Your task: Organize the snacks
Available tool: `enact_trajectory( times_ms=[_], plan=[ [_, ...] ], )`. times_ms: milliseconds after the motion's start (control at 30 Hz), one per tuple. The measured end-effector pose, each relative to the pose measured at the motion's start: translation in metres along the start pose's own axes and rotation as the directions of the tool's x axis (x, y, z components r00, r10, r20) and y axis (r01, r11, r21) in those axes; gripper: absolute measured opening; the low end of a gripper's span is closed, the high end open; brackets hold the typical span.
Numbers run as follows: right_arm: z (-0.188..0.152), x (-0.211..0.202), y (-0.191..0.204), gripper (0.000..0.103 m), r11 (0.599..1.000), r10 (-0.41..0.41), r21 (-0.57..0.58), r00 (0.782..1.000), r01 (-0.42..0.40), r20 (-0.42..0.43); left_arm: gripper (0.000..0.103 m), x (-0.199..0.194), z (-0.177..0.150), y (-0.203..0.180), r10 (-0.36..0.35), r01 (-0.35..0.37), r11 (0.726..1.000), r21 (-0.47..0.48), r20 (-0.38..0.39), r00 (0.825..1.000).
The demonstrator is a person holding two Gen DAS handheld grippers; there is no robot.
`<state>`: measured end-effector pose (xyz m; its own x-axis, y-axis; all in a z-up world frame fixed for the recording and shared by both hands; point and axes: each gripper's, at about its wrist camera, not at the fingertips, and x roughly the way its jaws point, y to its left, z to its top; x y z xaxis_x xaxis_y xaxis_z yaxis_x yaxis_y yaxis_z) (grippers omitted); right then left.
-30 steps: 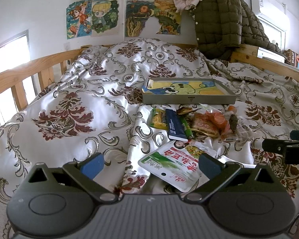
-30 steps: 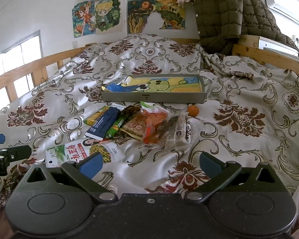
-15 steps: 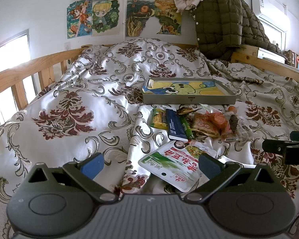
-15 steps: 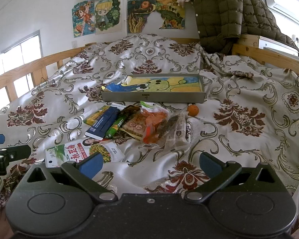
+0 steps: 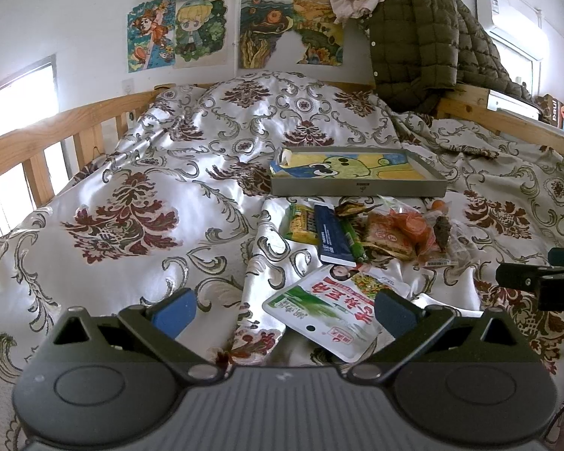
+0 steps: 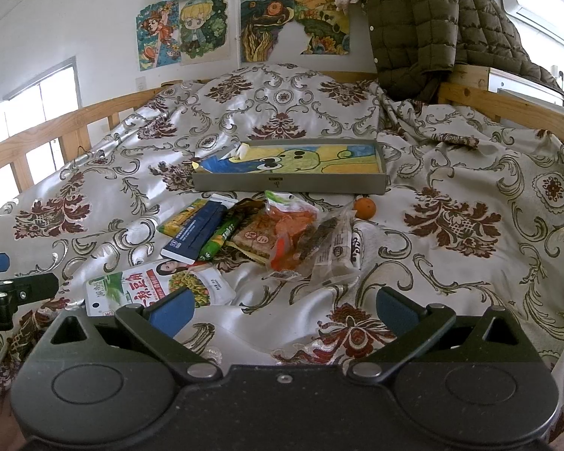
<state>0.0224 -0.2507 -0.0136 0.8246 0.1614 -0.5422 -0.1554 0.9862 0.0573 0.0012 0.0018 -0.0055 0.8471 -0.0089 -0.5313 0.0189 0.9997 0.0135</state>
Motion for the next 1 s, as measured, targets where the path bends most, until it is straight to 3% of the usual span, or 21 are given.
enact_trajectory(
  times_ms=[433, 1000],
  plan=[
    [0.000, 0.003, 0.001, 0.102, 1.000, 0.011, 0.001, 1.000, -0.011, -0.009, 0.103, 0.002, -0.002, 0.007, 0.004, -0.004, 1.000, -0.004, -0.007, 1.000],
    [0.001, 0.016, -0.004, 0.102, 0.999, 0.034, 0.044, 0.998, -0.031, -0.056, 0.103, 0.018, -0.003, -0.002, 0.048, -0.047, 0.999, 0.016, -0.087, 0.995]
  ],
)
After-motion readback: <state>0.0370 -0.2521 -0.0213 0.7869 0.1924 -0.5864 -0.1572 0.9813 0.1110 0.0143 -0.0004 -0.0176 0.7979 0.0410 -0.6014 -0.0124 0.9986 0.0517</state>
